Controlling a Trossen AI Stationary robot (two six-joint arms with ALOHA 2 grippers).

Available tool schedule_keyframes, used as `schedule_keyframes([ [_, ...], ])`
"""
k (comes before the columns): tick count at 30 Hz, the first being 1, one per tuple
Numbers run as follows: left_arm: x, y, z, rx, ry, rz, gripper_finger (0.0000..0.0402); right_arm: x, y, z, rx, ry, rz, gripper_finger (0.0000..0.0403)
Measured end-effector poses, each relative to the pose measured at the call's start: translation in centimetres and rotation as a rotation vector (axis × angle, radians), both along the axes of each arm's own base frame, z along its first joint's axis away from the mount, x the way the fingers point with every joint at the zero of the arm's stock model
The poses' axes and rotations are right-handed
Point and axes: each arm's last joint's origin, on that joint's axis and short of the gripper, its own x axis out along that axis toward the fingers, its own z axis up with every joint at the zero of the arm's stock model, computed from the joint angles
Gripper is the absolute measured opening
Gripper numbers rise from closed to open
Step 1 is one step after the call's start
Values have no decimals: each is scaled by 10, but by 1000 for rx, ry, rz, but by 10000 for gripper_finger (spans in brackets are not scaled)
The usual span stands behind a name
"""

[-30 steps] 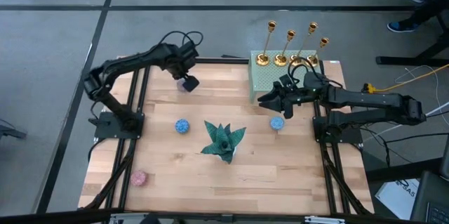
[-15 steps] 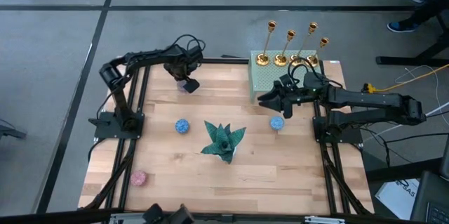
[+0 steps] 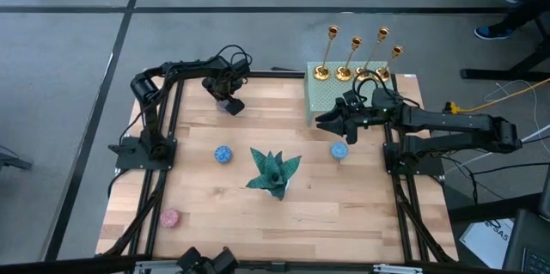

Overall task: Stock candles and holders on shelf
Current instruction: Put the red scented candle on the shelf

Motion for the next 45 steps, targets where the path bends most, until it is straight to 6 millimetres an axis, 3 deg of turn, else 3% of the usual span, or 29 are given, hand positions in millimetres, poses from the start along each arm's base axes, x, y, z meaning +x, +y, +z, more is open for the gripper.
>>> schedule_keyframes([
  [3,0,0,0,-2,0,1,288,0,0,0,0,0,0,184],
  [10,1,-3,9,20,-23,-13,285,0,0,0,-20,-2,-7,184],
  [20,-8,-30,92,142,-364,-124,285,0,-2,3,-117,-43,-41,184],
  [30,-24,-83,165,241,-686,-142,285,1,-3,9,-160,-97,-89,184],
  [38,4,-116,210,329,-767,-265,285,1,-3,28,-274,-168,-81,184],
  [42,23,-122,232,325,-840,-329,285,2,-2,42,-472,-189,-68,184],
  [45,36,-123,245,217,-937,-360,285,8,1,54,-674,-222,-45,184],
])
